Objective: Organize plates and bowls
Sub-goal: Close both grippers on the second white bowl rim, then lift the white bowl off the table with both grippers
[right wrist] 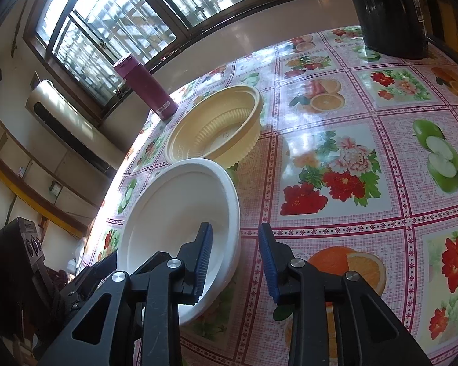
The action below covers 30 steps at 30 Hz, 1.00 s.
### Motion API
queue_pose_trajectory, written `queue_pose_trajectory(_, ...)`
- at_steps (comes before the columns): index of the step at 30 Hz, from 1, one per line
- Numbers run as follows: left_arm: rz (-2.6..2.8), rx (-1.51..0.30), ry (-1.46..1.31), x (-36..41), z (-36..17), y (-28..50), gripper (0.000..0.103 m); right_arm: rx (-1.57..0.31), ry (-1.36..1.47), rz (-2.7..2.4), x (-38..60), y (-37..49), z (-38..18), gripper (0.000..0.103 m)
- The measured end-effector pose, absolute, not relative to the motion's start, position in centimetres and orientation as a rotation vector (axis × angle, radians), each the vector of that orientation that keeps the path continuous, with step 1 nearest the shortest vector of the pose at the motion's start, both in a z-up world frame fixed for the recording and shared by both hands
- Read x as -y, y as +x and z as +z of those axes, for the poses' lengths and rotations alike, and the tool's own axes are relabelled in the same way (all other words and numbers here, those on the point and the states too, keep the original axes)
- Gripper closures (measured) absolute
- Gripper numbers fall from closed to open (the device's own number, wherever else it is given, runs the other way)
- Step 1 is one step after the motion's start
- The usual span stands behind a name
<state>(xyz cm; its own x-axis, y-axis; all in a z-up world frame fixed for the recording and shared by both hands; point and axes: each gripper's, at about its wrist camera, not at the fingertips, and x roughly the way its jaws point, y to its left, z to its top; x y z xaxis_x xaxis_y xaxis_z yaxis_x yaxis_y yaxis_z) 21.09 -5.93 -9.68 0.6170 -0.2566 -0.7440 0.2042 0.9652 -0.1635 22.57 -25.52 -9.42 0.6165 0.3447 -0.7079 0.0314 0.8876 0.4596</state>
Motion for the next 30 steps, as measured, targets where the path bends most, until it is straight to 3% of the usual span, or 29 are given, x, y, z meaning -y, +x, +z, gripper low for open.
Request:
queue_pose_trajectory(4, -0.247, -0.861, -0.068, 5.66, -9.6, 21.16, 0.029, -0.895, 0.452, 0.189, 25.4, 22.63, -9.51, 0.079)
queue_pose_trajectory(7, -0.243, -0.862, -0.064, 5.73, -9.65, 21.19, 0.042, -0.903, 0.447, 0.193, 25.24, 22.73, -9.74, 0.09)
queue_pose_trajectory(8, -0.244, -0.862, -0.064, 5.74, -9.65, 21.17, 0.05, -0.906, 0.441, 0.194, 25.14, 22.76, -9.76, 0.092)
queue_pose_trajectory(9, -0.245, -0.862, -0.064, 5.75, -9.65, 21.17, 0.059, -0.907, 0.433, 0.195, 25.01, 22.75, -9.76, 0.092)
queue_pose_trajectory(13, -0.245, -0.866, -0.068, 5.67, -9.68, 21.16, 0.069, -0.898, 0.424, 0.188, 24.81, 22.77, -9.7, 0.094)
queue_pose_trajectory(15, -0.236, -0.864, -0.062, 5.58, -9.66, 21.18, 0.079, -0.899, 0.428, 0.18, 24.97, 22.82, -9.81, 0.094)
queue_pose_trajectory(30, -0.239, -0.865, -0.043, 5.77, -9.86, 21.25, 0.082, -0.895, 0.477, 0.184, 25.75, 22.55, -10.02, 0.094)
